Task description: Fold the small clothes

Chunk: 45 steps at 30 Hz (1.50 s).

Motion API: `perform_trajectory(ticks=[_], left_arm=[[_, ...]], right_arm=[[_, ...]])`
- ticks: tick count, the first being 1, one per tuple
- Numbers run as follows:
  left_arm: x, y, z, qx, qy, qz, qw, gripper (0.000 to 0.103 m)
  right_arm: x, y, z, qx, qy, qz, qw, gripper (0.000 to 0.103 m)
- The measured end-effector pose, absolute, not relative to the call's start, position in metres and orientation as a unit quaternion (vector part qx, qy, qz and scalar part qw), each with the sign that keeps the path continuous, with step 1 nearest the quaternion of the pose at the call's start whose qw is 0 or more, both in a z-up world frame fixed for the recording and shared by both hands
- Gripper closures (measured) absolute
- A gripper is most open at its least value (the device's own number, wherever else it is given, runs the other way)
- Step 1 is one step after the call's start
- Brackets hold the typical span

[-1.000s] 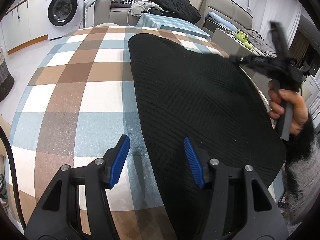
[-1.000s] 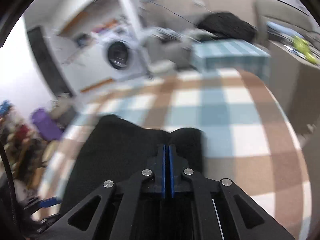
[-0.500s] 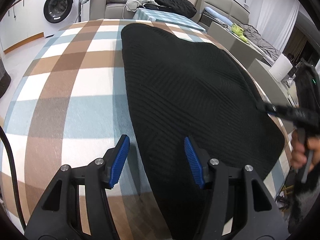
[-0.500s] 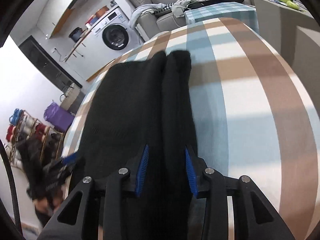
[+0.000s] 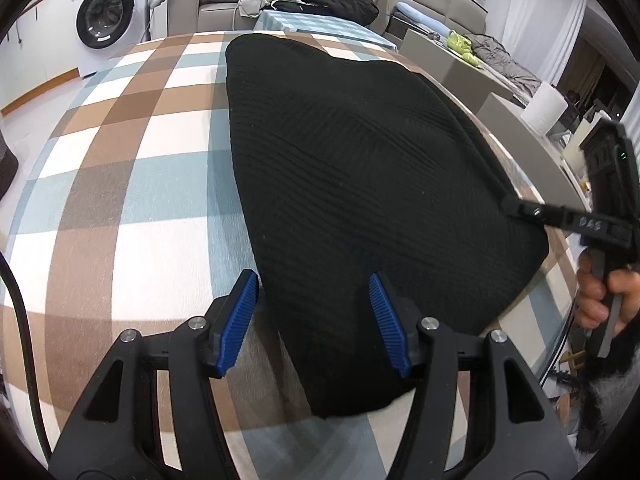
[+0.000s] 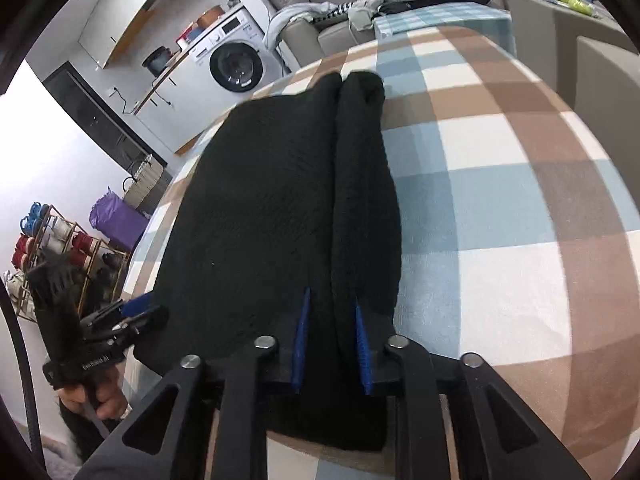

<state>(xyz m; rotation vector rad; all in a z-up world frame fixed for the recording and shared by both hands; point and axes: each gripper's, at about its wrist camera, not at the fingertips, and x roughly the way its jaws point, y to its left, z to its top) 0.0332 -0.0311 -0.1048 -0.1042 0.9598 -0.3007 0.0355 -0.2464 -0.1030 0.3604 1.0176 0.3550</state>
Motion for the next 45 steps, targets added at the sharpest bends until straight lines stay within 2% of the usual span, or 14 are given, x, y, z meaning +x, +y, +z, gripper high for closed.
perform_trajectory(ticks=[2,10,20,23,29,31,33,36,40,45], left_arm=[[0.029,-0.03,-0.1,-0.051,0.456,-0.14,0.877,0.048],[0.024,-0.064,-0.084,-0.017,0.436,-0.174,0.883,0.046],[0.017,-0.1,-0.084,0.029,0.434,-0.216,0.874,0.045],[0.018,-0.103,-0.093,0.038,0.449,-0.22,0.865,0.045],[0.015,-0.098,-0.097,0.041,0.453,-0.236,0.859,0.043],[0.015,-0.098,-0.096,0.039,0.453,-0.238,0.859,0.043],[0.015,-0.096,-0.096,0.037,0.453,-0.238,0.858,0.043],[0.017,-0.091,-0.097,0.028,0.454,-0.242,0.857,0.043],[0.019,-0.086,-0.098,0.021,0.453,-0.249,0.856,0.043],[0.02,-0.083,-0.096,0.023,0.453,-0.248,0.856,0.043]], right_arm=[[0.027,-0.248,-0.094,0.165,0.471,0.167,0.851,0.075],[-0.004,-0.255,-0.069,0.176,0.426,0.201,0.864,0.074],[0.018,-0.242,-0.099,0.158,0.469,0.204,0.845,0.072],[0.018,-0.248,-0.095,0.161,0.465,0.201,0.847,0.061],[0.018,-0.246,-0.103,0.184,0.458,0.234,0.838,0.063],[0.024,-0.244,-0.107,0.207,0.452,0.245,0.832,0.082],[0.026,-0.239,-0.101,0.201,0.446,0.252,0.835,0.086],[0.017,-0.236,-0.089,0.204,0.425,0.287,0.834,0.087],[0.022,-0.238,-0.112,0.184,0.477,0.24,0.825,0.087],[0.018,-0.24,-0.094,0.169,0.456,0.233,0.842,0.077]])
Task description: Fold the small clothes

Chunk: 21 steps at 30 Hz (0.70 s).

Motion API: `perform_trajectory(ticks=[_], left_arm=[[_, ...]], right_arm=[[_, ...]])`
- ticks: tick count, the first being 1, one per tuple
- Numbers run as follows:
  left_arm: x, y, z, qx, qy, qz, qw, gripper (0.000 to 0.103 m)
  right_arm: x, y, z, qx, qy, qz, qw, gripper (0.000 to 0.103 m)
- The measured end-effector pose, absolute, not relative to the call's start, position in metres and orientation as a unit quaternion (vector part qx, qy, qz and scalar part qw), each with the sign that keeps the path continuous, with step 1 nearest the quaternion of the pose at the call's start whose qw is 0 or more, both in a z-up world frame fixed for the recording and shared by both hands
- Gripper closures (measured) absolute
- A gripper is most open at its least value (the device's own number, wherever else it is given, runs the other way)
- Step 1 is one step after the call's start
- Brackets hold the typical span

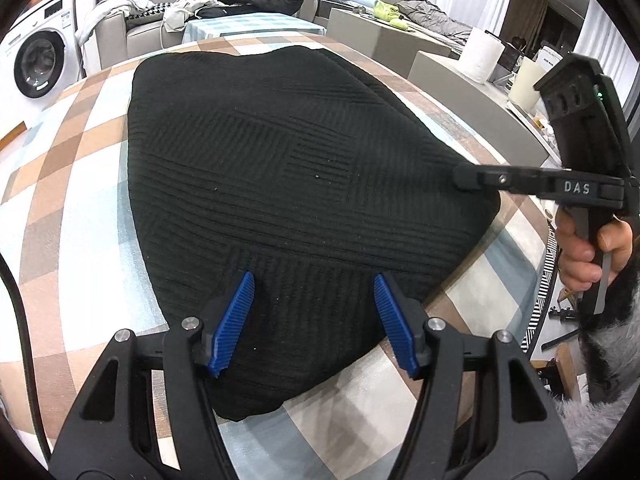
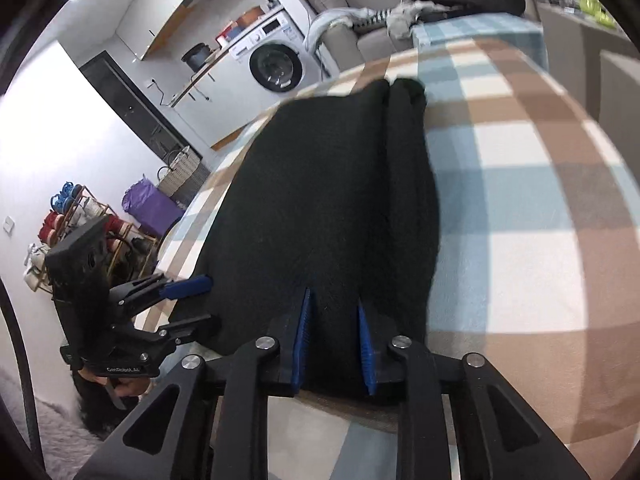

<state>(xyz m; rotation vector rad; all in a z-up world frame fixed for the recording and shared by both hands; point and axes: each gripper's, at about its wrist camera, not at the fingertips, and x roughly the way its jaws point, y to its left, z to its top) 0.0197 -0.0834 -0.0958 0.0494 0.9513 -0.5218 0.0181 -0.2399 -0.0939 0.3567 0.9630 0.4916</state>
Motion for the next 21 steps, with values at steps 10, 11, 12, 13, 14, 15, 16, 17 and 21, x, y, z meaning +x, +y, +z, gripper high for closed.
perform_trajectory(ticks=[10,11,12,13,14,15,16,17,21], left_arm=[[0.04,-0.07,-0.088,-0.011,0.444,-0.219,0.869,0.043],[0.046,-0.068,-0.086,-0.014,0.44,-0.214,0.872,0.043],[0.055,-0.064,-0.084,-0.018,0.433,-0.206,0.877,0.043],[0.063,-0.061,-0.082,-0.021,0.429,-0.2,0.88,0.043],[0.074,-0.058,-0.079,-0.025,0.424,-0.192,0.885,0.043],[0.085,-0.054,-0.077,-0.031,0.419,-0.186,0.888,0.043],[0.094,-0.051,-0.075,-0.036,0.417,-0.182,0.89,0.043],[0.106,-0.048,-0.074,-0.04,0.417,-0.176,0.891,0.043],[0.136,-0.041,-0.073,-0.046,0.417,-0.164,0.893,0.043]], right_arm=[[0.085,-0.239,-0.102,0.203,0.462,0.21,0.838,0.076],[0.099,-0.236,-0.102,0.205,0.466,0.202,0.837,0.076],[0.111,-0.233,-0.102,0.204,0.469,0.196,0.837,0.076],[0.126,-0.23,-0.101,0.201,0.468,0.195,0.838,0.076],[0.134,-0.228,-0.099,0.2,0.465,0.191,0.841,0.076],[0.145,-0.226,-0.098,0.198,0.465,0.184,0.843,0.076],[0.153,-0.225,-0.097,0.196,0.466,0.182,0.844,0.076],[0.163,-0.224,-0.097,0.195,0.468,0.172,0.845,0.076],[0.181,-0.221,-0.09,0.184,0.446,0.162,0.861,0.094]])
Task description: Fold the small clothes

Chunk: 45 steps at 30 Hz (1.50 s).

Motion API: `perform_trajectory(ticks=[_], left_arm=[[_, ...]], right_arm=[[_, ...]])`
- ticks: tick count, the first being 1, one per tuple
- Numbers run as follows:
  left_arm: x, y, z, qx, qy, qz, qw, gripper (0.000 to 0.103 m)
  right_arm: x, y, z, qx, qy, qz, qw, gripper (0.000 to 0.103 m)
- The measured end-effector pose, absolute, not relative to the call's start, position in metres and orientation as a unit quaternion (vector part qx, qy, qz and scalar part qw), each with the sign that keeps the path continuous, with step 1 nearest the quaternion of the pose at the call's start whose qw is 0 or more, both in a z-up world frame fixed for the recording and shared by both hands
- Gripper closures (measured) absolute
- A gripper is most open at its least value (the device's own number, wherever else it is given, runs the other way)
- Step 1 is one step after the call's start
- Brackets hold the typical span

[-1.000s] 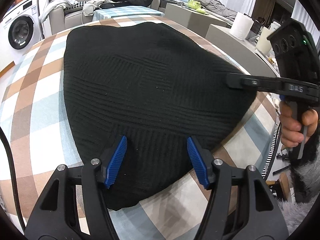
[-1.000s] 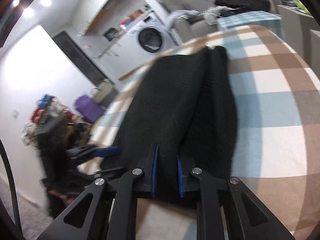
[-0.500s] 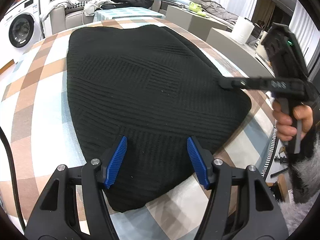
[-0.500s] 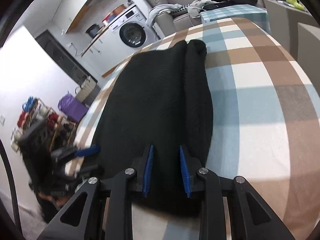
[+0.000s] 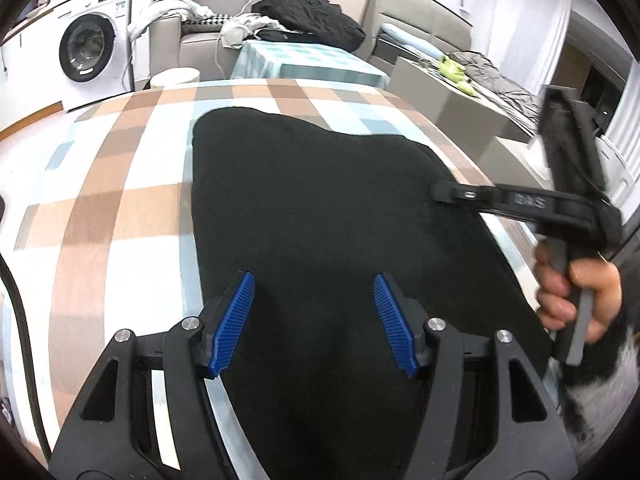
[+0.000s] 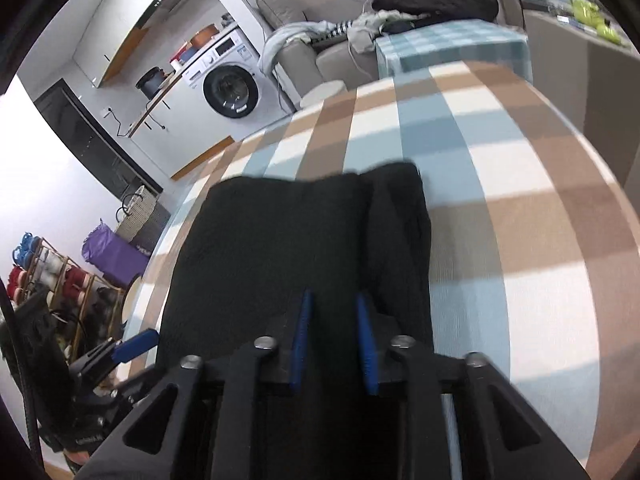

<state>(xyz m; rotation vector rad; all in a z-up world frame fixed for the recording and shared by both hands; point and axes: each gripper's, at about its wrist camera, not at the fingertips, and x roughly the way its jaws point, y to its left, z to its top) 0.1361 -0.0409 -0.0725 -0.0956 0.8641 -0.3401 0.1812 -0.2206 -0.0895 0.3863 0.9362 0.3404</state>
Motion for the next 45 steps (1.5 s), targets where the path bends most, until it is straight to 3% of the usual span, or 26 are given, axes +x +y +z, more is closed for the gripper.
perform_trajectory(ticks=[3,9,16,20,22,24,30,36,41,45], left_arm=[[0.152,-0.039,-0.074,-0.044,0.415,-0.162,0.894,0.043],[0.176,-0.043,-0.097,-0.025,0.445,-0.141,0.884,0.045],[0.167,-0.039,-0.085,-0.03,0.427,-0.143,0.892,0.045],[0.169,-0.045,-0.077,-0.024,0.412,-0.154,0.898,0.045],[0.177,-0.05,-0.084,-0.022,0.424,-0.154,0.892,0.059],[0.185,-0.054,-0.094,-0.013,0.439,-0.144,0.887,0.061],[0.19,-0.05,-0.1,-0.013,0.441,-0.149,0.885,0.061],[0.181,-0.036,-0.097,-0.028,0.443,-0.144,0.884,0.061],[0.153,-0.049,-0.086,-0.025,0.432,-0.171,0.885,0.061],[0.14,-0.068,-0.096,0.022,0.438,-0.168,0.883,0.061]], right_arm=[[0.169,-0.216,-0.066,0.156,0.388,0.19,0.888,0.094],[0.182,-0.215,-0.092,0.111,0.447,0.13,0.878,0.095],[0.159,-0.221,-0.073,0.111,0.43,0.129,0.887,0.077],[0.14,-0.203,-0.05,0.092,0.407,0.161,0.894,0.077],[0.141,-0.186,-0.052,0.084,0.415,0.186,0.887,0.077],[0.144,-0.168,-0.061,0.065,0.43,0.194,0.879,0.077],[0.156,-0.141,-0.097,0.019,0.48,0.207,0.852,0.077],[0.148,-0.165,-0.093,-0.006,0.482,0.159,0.861,0.08],[0.132,-0.158,-0.082,-0.01,0.47,0.177,0.865,0.076],[0.13,-0.132,-0.096,-0.041,0.482,0.185,0.855,0.076]])
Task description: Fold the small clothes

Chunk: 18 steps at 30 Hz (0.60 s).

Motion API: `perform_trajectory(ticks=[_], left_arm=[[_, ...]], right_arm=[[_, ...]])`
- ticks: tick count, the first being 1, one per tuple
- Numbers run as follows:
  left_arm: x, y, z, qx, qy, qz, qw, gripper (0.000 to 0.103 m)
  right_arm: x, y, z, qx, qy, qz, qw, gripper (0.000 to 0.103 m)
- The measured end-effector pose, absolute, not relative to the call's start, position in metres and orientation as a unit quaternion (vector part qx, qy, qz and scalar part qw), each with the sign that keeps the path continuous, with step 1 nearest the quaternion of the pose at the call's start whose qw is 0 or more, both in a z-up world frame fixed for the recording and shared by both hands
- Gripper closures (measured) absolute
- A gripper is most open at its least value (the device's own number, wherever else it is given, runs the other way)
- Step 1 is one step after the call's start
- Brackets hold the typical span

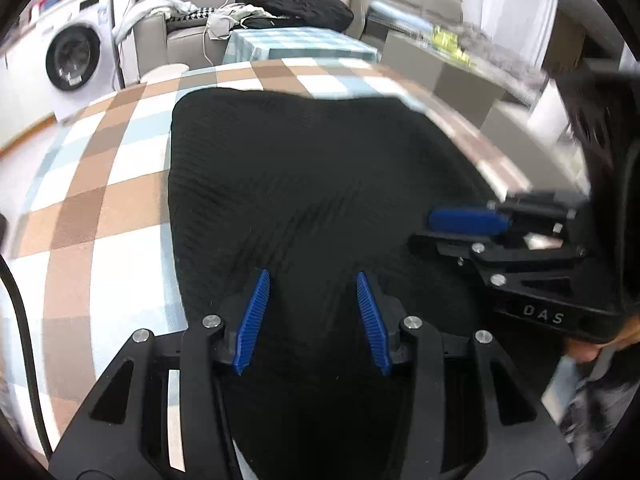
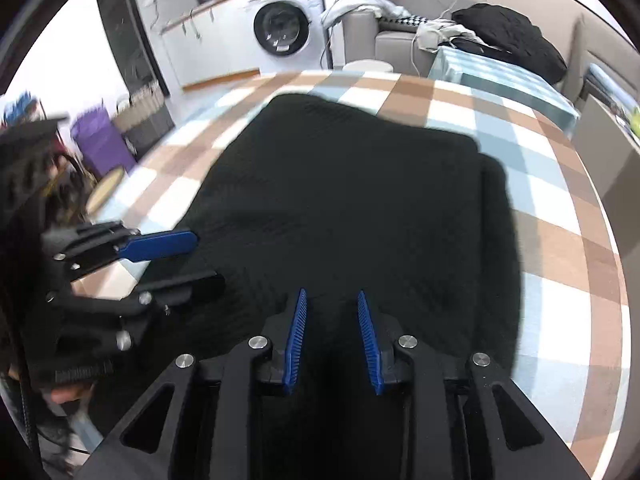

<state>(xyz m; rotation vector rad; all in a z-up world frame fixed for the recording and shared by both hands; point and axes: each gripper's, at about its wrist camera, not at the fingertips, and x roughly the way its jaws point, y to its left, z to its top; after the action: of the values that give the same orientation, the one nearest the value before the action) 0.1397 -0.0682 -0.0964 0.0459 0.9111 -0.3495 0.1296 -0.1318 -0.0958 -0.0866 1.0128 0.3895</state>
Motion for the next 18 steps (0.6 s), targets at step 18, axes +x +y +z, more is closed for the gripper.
perform_trajectory(ticks=[18], left_arm=[[0.083,-0.068,-0.102,0.005,0.439,-0.201,0.876,0.058]], right_arm=[[0.08,-0.127,-0.099,-0.062,0.468,0.195,0.86,0.074]])
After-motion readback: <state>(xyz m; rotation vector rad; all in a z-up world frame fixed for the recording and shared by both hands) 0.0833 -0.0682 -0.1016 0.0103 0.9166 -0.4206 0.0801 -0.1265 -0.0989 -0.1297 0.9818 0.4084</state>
